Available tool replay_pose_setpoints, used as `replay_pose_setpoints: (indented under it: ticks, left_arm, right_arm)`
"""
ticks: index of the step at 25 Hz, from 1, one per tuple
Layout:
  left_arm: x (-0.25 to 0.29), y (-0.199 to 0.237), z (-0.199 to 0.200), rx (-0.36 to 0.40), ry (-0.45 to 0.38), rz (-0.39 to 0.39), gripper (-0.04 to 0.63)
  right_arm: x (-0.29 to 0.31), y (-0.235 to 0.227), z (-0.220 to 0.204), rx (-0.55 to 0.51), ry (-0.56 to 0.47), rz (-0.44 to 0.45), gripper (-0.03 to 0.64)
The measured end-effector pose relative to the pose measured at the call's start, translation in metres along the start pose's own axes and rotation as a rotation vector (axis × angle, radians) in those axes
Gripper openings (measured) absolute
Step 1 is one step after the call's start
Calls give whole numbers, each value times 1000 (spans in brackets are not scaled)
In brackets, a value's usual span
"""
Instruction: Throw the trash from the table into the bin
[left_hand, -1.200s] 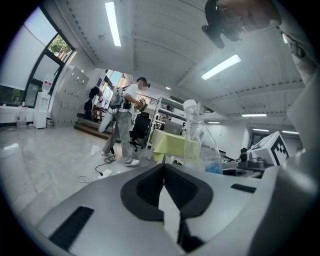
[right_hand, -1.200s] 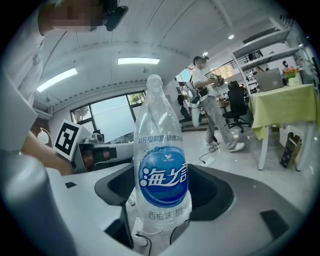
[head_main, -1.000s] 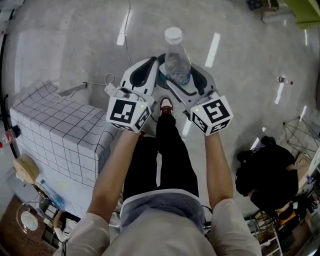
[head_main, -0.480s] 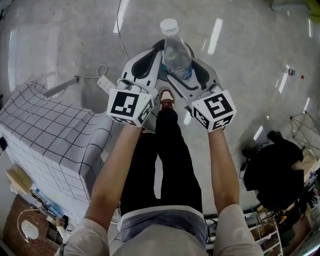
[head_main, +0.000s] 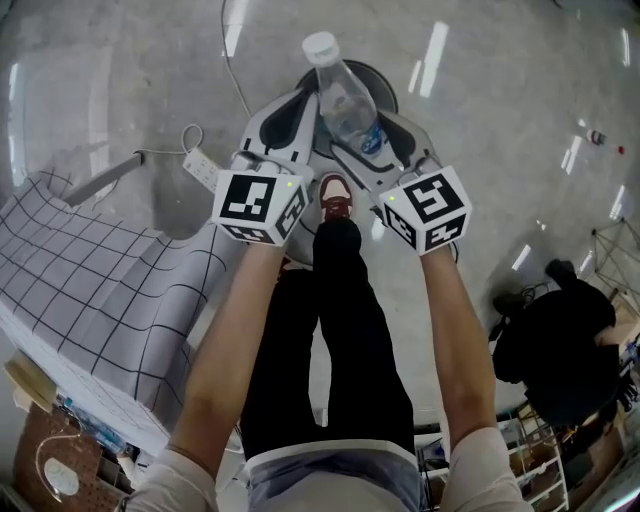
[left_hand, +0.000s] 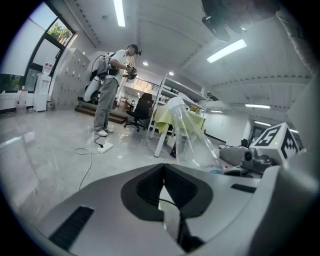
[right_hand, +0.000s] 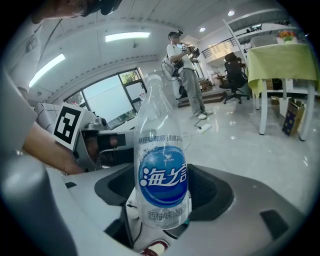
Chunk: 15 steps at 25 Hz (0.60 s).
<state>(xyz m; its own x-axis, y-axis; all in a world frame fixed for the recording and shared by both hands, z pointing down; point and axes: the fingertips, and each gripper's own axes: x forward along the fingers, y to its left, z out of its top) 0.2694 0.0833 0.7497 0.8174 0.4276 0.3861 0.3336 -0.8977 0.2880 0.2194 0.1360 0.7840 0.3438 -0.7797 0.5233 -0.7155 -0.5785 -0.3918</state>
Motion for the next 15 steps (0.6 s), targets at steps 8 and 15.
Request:
replay_pose_setpoints:
  ticks: [8,15]
  left_arm:
    - [17,20,-51,-21,53,20,6]
    - [21,38,-89,-49,72,51,6]
  right_arm:
    - [37,-25,-47,-2,100,18,308]
    - [62,-39,-83,28,138,6,310]
